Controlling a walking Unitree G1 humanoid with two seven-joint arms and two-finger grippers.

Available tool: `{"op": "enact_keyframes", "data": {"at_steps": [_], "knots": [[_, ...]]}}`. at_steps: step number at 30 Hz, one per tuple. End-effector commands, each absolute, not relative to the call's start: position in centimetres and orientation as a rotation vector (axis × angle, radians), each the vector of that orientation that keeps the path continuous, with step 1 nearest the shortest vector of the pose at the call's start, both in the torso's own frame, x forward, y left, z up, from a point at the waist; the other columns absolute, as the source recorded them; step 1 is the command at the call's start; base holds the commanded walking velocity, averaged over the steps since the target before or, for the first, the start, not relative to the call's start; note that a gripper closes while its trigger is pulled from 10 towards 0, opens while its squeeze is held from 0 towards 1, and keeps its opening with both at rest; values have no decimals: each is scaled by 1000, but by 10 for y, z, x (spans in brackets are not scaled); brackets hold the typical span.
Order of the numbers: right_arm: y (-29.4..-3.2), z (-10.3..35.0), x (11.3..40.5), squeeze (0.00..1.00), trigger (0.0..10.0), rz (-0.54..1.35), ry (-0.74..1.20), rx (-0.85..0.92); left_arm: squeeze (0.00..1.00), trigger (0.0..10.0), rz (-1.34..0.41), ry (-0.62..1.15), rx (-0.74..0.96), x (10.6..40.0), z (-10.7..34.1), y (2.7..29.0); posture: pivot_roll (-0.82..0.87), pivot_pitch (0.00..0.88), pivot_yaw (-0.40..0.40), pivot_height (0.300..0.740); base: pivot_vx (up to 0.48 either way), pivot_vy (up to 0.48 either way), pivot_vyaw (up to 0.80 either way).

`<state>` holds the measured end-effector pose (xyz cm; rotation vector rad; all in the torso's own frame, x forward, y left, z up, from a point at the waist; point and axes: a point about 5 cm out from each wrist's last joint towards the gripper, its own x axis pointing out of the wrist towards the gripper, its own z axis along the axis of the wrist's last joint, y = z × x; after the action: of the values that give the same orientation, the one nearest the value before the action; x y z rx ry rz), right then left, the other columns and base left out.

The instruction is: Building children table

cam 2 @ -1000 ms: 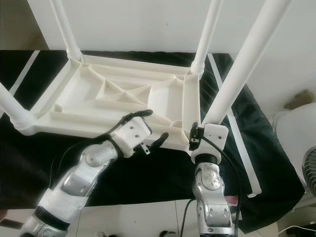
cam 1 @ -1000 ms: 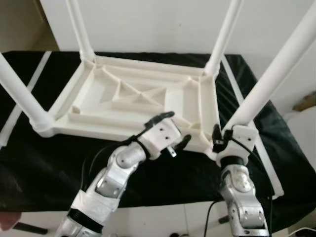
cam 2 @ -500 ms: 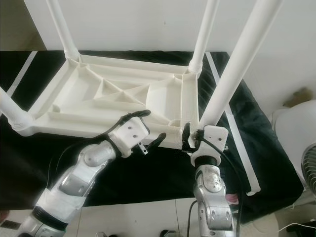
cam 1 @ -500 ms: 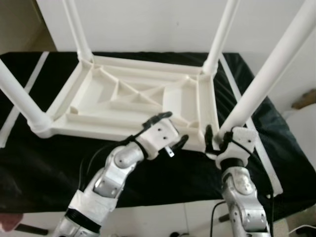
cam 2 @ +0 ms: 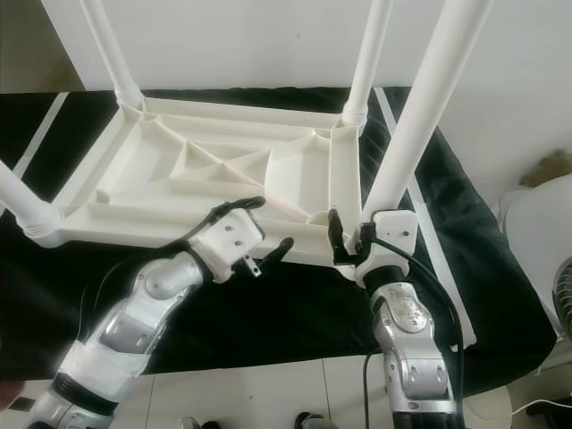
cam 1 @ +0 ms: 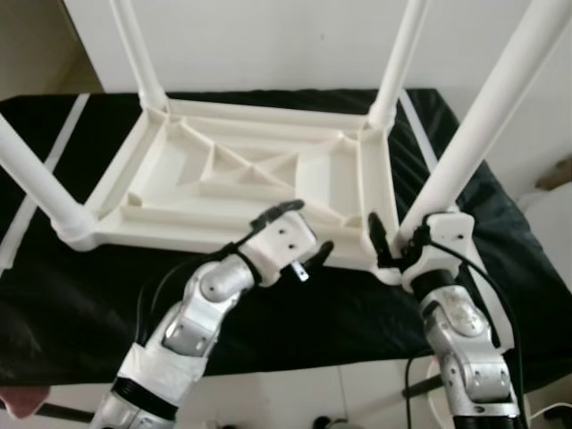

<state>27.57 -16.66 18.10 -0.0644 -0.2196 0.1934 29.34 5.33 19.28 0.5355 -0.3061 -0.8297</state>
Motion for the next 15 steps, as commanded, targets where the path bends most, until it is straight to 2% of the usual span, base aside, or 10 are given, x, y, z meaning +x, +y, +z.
{"op": "enact_keyframes", "data": {"at_steps": [1,13,14,15], "knots": [[-169,181,277,0,10000,220,-220,-73,0,10000,-832,-297,543,291,191,53,-144,191,-4,740,0,0,0],[-180,177,277,0,10000,414,-196,-134,0,10000,-856,-303,545,288,192,50,-145,183,4,740,0,0,0],[-182,176,277,0,4275,421,-193,-144,0,10000,-857,-303,545,288,191,50,-145,181,6,740,0,0,0],[-182,176,277,0,4275,421,-193,-144,0,10000,-857,-303,545,288,191,50,-145,181,6,740,0,0,0]]}}
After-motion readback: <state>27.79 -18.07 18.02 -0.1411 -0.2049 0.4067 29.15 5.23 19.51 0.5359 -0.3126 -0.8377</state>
